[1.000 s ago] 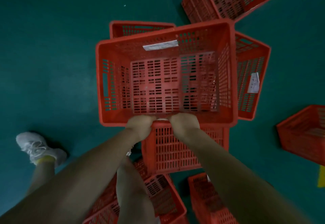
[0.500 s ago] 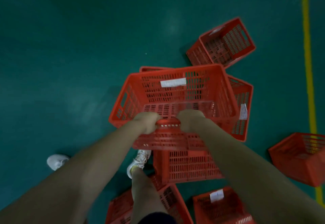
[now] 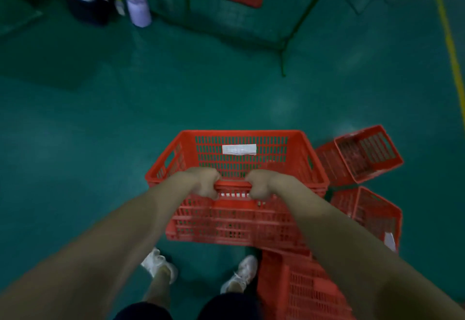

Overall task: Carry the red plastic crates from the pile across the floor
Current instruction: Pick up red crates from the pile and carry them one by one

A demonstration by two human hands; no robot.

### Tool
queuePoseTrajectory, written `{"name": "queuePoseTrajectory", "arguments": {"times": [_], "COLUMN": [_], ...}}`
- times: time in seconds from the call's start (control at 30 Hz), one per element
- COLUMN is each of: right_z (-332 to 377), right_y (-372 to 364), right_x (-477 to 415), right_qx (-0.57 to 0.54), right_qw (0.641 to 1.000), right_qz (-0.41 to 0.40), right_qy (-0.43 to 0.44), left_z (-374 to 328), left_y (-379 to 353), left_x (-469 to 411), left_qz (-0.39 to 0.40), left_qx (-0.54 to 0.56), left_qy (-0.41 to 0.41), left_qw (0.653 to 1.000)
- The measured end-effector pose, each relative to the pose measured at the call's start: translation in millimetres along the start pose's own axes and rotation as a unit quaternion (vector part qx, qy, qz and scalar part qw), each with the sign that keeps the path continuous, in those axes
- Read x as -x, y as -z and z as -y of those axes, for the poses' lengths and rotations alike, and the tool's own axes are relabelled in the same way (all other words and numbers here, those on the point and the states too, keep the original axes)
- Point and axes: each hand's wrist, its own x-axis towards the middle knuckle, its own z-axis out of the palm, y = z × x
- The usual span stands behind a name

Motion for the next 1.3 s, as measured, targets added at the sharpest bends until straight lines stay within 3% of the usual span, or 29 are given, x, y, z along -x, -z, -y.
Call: {"name": "queuePoseTrajectory", "arguments": {"times": [0.33,0.5,0.97,1.3], "right_z": [251,381,692,918], "right_y": [100,134,213,318], "right_x": [-41,-52,-85,-138], "right_qx": [0.117,0.182,0.354,0.458], "right_qw": [0.986,0.967,0.872,0.785], "right_qz": [0.013,0.013,-0.021,-0.055], "right_qy": [0.119,0.175,0.337,0.415], "left_z": [202,286,470,631], "left_y": [59,67,101,183], "left_x": [171,270,475,577], "left_qz": [-0.051,-0.131,-0.254,-0.31], "left_qx": [0.113,0.142,0.198,0.229], "left_qy": [0.099,0.159,0.322,0.409], "left_qw": [0.987,0.968,0.89,0.827]}}
